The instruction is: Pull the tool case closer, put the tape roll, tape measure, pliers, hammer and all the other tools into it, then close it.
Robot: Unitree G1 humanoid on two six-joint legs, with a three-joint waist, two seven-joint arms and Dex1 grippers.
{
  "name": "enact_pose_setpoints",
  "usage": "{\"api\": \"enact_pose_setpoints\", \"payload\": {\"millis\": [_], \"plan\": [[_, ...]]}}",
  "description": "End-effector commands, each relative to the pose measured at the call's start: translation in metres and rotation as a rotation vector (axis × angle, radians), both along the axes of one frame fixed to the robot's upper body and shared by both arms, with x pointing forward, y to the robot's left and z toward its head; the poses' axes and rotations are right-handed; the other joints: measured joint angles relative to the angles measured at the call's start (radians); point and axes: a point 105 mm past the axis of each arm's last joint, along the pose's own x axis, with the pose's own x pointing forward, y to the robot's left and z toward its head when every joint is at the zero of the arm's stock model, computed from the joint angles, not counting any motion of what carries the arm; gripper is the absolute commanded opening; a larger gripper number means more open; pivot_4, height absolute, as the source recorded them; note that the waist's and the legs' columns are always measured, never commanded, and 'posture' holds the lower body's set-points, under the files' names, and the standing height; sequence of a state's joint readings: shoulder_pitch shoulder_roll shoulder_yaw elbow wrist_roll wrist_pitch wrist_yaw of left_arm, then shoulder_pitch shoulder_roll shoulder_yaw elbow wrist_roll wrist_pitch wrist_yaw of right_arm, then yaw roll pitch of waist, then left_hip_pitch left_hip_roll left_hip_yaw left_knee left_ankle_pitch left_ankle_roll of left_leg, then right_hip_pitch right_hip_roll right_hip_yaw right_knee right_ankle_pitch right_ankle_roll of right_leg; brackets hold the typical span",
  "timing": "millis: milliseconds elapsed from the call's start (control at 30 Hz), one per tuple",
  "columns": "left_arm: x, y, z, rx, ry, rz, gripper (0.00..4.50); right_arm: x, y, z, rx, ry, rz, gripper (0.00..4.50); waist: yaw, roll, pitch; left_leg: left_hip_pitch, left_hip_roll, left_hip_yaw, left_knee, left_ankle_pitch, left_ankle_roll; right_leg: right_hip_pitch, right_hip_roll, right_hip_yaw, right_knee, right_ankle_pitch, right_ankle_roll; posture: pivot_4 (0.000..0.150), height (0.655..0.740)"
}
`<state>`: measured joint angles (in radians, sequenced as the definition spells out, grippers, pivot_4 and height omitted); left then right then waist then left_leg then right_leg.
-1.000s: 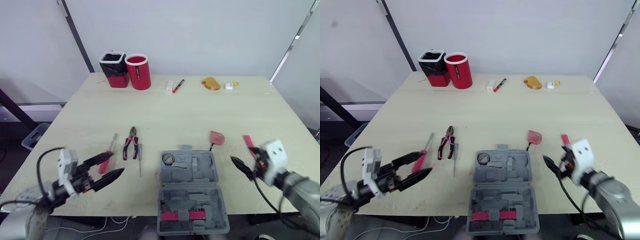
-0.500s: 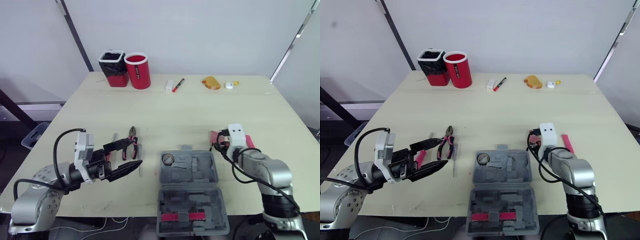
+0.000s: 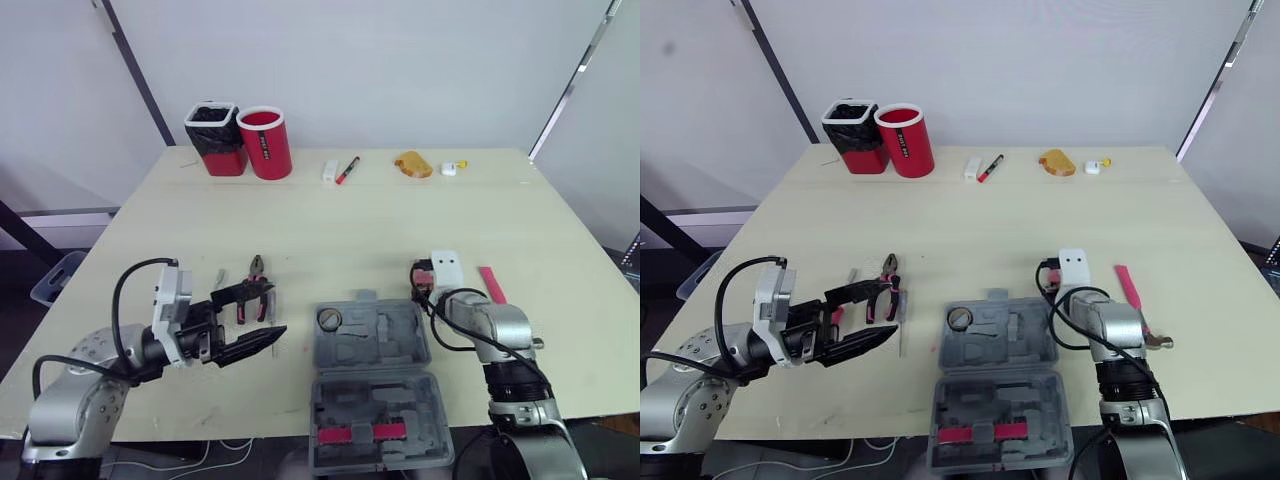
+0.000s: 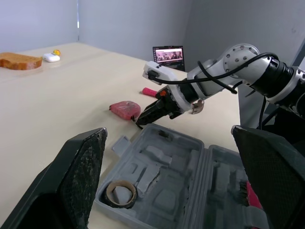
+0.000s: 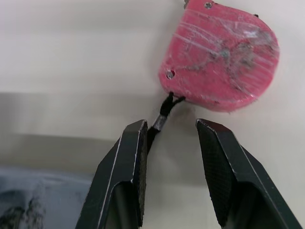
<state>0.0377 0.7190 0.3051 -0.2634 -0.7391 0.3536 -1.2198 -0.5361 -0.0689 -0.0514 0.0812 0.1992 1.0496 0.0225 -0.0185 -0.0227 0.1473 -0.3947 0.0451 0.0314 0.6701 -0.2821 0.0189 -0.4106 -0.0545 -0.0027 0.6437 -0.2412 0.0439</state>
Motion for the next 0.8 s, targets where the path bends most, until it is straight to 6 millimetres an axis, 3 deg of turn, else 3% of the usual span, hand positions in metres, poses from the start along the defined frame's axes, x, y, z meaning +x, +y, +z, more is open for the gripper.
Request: {"api": "enact_pose_setpoints", "payload": {"millis": [33,100,200,300,633,800], "plan": [[-0.005,-0.001,0.005,0.004,-0.045,-0.01,4.5,0.01,0.002,0.008,-0.021,-0.043,-0.002,1.74,0.0,0.0,0.0,0.0,0.0,0.0,0.0,0.0,0.0,0.0,0.0,0.0,0.0,0.0,0.0,0.15,0.74],[-0.006,-0.001,0.004,0.002,-0.045,-0.008,4.5,0.011,0.004,0.004,-0.039,-0.034,0.009,1.74,-0.001,0.0,0.0,0.0,0.0,0.0,0.0,0.0,0.0,0.0,0.0,0.001,0.0,0.0,0.0,0.15,0.74],[-0.006,-0.001,0.004,0.001,-0.047,-0.005,4.5,0.01,0.004,-0.002,-0.058,-0.017,0.023,1.1,-0.001,0.0,0.0,0.0,0.0,0.0,0.0,0.0,0.0,0.0,0.0,0.0,0.0,0.0,0.0,0.15,0.74],[-0.006,-0.001,0.004,-0.002,-0.048,-0.003,4.5,0.007,-0.003,-0.008,-0.081,-0.004,0.028,0.06,-0.001,0.0,0.0,0.001,0.0,0.0,0.0,0.0,0.0,0.0,0.0,0.001,0.0,0.0,0.0,0.15,0.74],[-0.006,-0.006,0.005,-0.014,-0.049,-0.008,4.5,0.0,-0.043,-0.004,-0.169,-0.057,0.067,0.02,0.006,0.0,0.0,0.0,0.0,0.0,0.0,0.0,0.0,0.0,0.0,0.001,0.0,0.0,0.0,0.15,0.74],[-0.006,-0.01,0.005,-0.02,-0.045,-0.03,4.5,-0.024,-0.07,-0.009,-0.168,-0.028,0.089,0.02,0.009,0.0,0.0,0.0,0.0,0.001,0.0,0.0,0.0,0.001,0.0,0.001,0.0,0.0,0.0,0.15,0.74]]}}
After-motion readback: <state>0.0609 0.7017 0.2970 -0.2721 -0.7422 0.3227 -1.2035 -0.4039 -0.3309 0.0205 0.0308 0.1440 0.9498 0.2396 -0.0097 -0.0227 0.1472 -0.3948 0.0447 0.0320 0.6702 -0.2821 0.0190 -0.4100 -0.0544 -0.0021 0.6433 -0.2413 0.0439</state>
